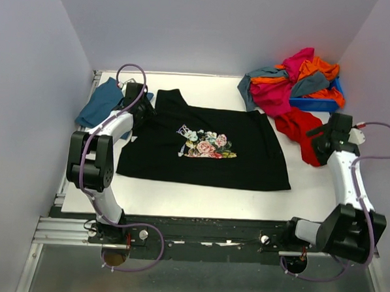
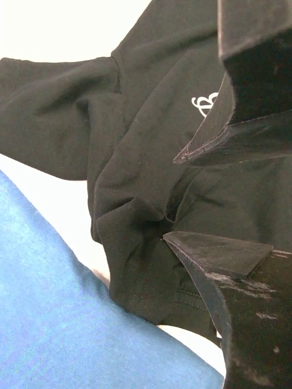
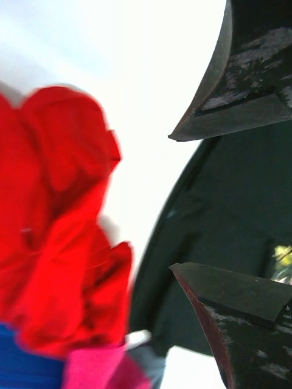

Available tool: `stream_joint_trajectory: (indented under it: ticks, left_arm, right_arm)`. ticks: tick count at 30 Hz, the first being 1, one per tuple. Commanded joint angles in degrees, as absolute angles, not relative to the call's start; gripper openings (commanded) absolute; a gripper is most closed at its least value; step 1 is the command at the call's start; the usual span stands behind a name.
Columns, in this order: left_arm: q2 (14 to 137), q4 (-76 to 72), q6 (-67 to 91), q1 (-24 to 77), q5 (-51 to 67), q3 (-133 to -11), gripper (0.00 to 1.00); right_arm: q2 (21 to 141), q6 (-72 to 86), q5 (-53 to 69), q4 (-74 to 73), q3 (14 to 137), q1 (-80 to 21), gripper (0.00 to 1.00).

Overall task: Fold and stack the t-shirts
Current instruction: Fold the flattened tshirt in 1/3 of the way

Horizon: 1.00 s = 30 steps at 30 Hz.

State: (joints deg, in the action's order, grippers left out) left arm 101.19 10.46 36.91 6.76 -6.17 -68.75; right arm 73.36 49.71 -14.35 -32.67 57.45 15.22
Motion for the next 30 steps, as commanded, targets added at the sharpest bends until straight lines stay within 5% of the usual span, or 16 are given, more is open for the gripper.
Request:
stream_joint_trajectory:
  ticks: [1, 7, 10, 18, 30]
  left_arm:
    - [96.1, 9.7, 37.3, 7.2, -5.2, -67.4, 0.59]
    - [85.6, 11.9, 44.4, 12.0, -7.0, -58.8, 0.57]
    - [78.6, 15.5, 47.9, 14.1, -10.4, -54.6, 0.56]
    - [62.9, 24.7, 53.2, 14.3, -16.6, -46.0, 0.62]
    - [57.8, 29.8, 59.1, 14.2, -17.2, -38.8, 0.62]
  right_arm:
    - [65.3, 49.1, -11.3, -36.1, 46.7, 11.3, 0.87]
    - [50.5, 50.7, -5.4, -39.6, 33.1, 11.3, 0.67]
    - [43.6, 49.7, -1.2, -39.2, 28.3, 11.2, 0.45]
    - [47.5, 49.6, 3.5, -39.4, 25.3, 11.2, 0.46]
    - [59.6, 51.2, -1.8, -34.5, 27.5, 11.2, 0.45]
